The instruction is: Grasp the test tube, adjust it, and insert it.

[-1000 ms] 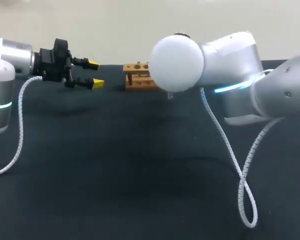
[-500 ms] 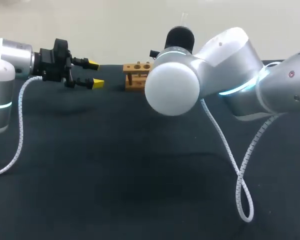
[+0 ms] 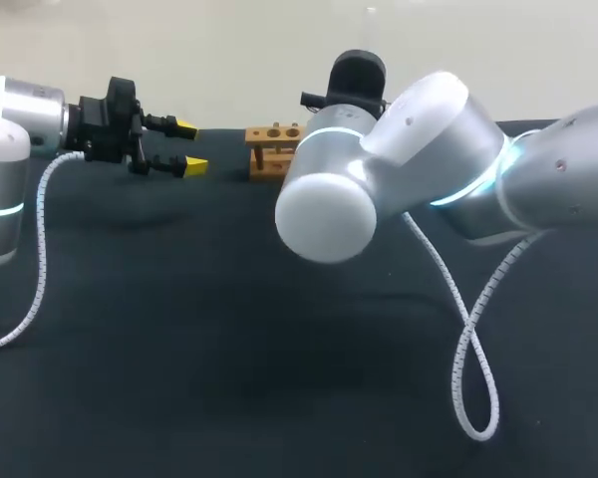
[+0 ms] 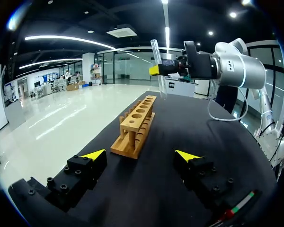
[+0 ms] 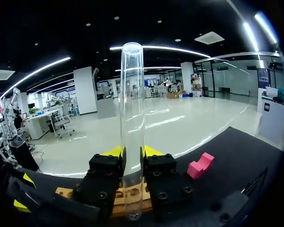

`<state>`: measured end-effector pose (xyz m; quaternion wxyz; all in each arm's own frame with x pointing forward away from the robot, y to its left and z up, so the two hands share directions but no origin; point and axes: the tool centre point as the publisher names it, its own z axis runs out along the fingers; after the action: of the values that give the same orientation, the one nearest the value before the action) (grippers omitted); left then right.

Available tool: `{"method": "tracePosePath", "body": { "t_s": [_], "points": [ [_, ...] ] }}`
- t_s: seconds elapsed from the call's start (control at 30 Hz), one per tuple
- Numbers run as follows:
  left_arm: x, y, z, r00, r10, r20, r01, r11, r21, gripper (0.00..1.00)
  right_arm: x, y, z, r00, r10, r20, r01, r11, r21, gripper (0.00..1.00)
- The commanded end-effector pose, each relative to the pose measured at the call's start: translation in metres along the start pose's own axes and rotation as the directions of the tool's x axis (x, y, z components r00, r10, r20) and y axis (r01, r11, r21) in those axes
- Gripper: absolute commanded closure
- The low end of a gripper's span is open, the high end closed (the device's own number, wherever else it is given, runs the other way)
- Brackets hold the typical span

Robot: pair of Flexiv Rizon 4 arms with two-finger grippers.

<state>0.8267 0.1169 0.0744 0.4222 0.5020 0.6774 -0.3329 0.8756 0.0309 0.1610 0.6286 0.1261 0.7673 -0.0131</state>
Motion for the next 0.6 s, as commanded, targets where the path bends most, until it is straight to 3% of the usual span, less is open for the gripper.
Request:
{"method": "tracePosePath", "body": {
  "t_s": [0.03,0.3,0.6],
  "points": [
    [0.001,-0.001,0.000,1.000,0.002,0.004,-0.002,1.000,-0.003,0.00,0.003,0.006,0.014,0.998,0.002,0.055,-0.002,1.000,-0.004,1.00],
    [0.001,-0.001,0.000,1.000,0.002,0.004,-0.002,1.000,-0.003,0.00,-0.004,0.004,0.029,0.992,-0.024,0.120,0.026,1.000,-0.014,1.00],
    [0.001,-0.001,0.000,1.000,0.002,0.004,-0.002,1.000,-0.003,0.00,0.000,0.001,0.038,0.990,-0.032,0.136,0.033,0.999,-0.008,1.00]
  ]
}}
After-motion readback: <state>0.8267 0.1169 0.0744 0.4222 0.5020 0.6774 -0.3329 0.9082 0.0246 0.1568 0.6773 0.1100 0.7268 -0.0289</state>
